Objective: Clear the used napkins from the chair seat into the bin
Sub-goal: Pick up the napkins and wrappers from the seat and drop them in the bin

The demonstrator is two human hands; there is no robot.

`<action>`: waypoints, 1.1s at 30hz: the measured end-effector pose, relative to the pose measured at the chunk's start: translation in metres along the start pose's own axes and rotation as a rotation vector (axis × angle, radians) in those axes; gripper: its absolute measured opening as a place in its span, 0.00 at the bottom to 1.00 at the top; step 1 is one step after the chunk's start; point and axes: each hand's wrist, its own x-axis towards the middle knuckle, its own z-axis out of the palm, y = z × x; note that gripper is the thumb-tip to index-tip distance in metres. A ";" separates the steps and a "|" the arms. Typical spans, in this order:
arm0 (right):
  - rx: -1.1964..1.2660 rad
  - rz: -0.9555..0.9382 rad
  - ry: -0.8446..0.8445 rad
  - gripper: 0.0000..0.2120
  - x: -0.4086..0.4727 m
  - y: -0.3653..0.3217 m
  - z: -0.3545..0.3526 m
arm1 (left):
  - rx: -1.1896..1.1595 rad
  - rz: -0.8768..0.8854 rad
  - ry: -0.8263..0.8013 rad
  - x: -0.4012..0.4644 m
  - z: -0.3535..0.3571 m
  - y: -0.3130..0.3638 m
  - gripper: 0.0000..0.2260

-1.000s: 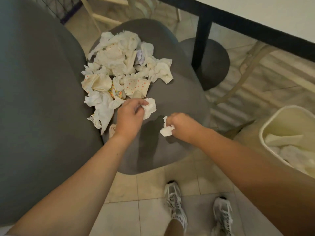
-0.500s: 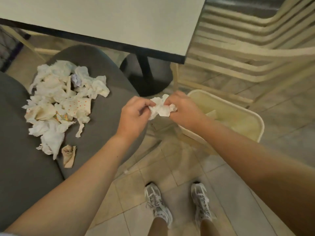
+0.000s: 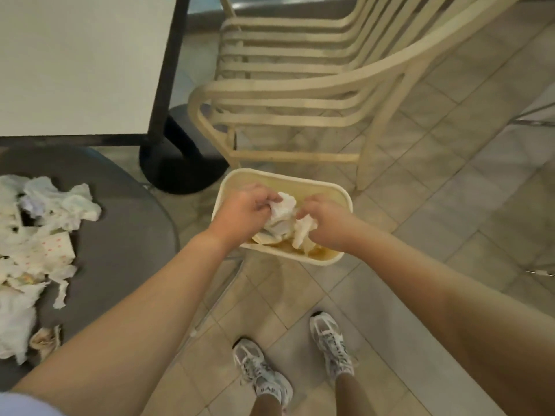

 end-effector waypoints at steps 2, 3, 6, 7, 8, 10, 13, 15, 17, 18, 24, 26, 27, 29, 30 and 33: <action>0.023 0.018 0.010 0.23 -0.002 0.004 -0.002 | -0.006 -0.053 -0.058 0.001 0.004 0.005 0.15; 0.024 0.024 0.021 0.23 -0.001 0.004 -0.003 | -0.016 -0.073 -0.072 0.001 0.005 0.006 0.16; 0.010 0.007 0.044 0.22 0.005 -0.003 -0.003 | -0.035 -0.091 -0.050 -0.002 0.004 0.005 0.15; 0.004 -0.008 0.051 0.21 0.007 -0.007 -0.003 | -0.039 -0.094 -0.035 -0.004 0.002 0.004 0.15; -0.004 -0.029 0.059 0.20 0.010 -0.012 -0.002 | -0.039 -0.097 -0.018 -0.006 -0.001 0.002 0.14; -0.022 -0.077 0.068 0.18 0.017 -0.027 0.002 | -0.010 -0.088 0.026 -0.012 -0.008 -0.006 0.13; -0.075 -0.152 0.041 0.17 0.026 -0.054 0.011 | 0.067 -0.076 0.082 -0.024 -0.022 -0.021 0.13; -0.123 -0.214 0.015 0.17 0.033 -0.076 0.022 | 0.100 -0.077 0.149 -0.036 -0.036 -0.036 0.13; -0.149 -0.292 0.005 0.17 0.039 -0.100 0.035 | 0.135 -0.077 0.214 -0.053 -0.052 -0.054 0.13; -0.159 -0.330 -0.002 0.17 0.043 -0.114 0.043 | 0.147 -0.086 0.245 -0.063 -0.062 -0.066 0.13; -0.181 -0.476 -0.073 0.16 0.060 -0.197 0.093 | 0.191 -0.229 0.412 -0.131 -0.110 -0.139 0.15; -0.193 -0.515 -0.094 0.17 0.067 -0.223 0.114 | 0.162 -0.305 0.481 -0.152 -0.122 -0.161 0.15; -0.204 -0.532 -0.111 0.17 0.070 -0.237 0.126 | 0.146 -0.344 0.512 -0.163 -0.127 -0.173 0.15; -0.233 -0.551 -0.146 0.18 0.076 -0.257 0.146 | 0.135 -0.391 0.548 -0.179 -0.132 -0.190 0.15; -0.248 -0.563 -0.159 0.18 0.078 -0.264 0.155 | 0.124 -0.417 0.549 -0.185 -0.134 -0.197 0.15; -0.290 -0.612 -0.239 0.19 0.087 -0.297 0.195 | 0.080 -0.539 0.573 -0.217 -0.139 -0.232 0.17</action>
